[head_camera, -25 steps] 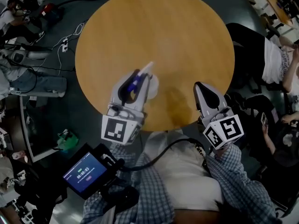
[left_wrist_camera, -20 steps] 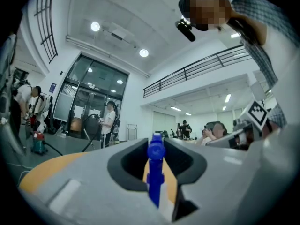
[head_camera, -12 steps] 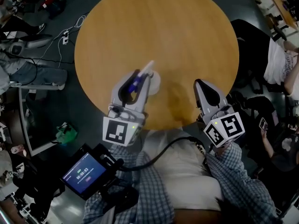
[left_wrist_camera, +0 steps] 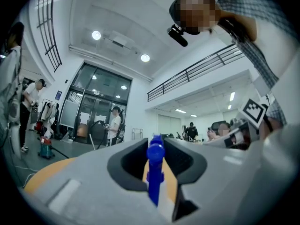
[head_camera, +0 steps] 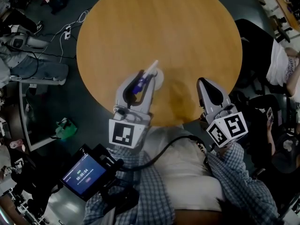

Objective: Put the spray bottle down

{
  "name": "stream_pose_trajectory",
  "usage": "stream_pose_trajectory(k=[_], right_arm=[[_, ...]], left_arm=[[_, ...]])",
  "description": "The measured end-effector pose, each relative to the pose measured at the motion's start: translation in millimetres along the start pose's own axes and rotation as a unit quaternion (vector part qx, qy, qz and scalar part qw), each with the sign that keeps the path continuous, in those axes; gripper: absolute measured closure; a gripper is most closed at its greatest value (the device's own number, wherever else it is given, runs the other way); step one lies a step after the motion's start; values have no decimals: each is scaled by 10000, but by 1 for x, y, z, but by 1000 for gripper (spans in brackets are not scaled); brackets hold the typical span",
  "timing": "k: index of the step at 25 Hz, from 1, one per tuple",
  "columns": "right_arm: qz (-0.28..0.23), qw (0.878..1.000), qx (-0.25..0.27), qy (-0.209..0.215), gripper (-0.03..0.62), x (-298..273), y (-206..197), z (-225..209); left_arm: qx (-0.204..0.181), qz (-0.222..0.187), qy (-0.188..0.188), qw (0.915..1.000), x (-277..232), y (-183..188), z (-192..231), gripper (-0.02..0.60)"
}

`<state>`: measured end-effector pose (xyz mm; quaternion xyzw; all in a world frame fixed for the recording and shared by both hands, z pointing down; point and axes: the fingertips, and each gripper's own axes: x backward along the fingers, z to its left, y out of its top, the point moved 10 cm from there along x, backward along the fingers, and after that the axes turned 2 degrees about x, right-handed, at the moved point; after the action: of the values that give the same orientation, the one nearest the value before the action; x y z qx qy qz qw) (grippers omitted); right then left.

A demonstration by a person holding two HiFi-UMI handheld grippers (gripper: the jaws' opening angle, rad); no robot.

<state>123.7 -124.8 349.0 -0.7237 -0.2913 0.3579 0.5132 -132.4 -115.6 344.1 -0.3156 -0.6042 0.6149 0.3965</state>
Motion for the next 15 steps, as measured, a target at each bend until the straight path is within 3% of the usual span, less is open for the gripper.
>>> stream_pose_trajectory(k=[15], right_arm=[[4,9999,94,129,589,3,-4,16]], left_arm=[[-57,10,207,9998,13,-4,-3,477]])
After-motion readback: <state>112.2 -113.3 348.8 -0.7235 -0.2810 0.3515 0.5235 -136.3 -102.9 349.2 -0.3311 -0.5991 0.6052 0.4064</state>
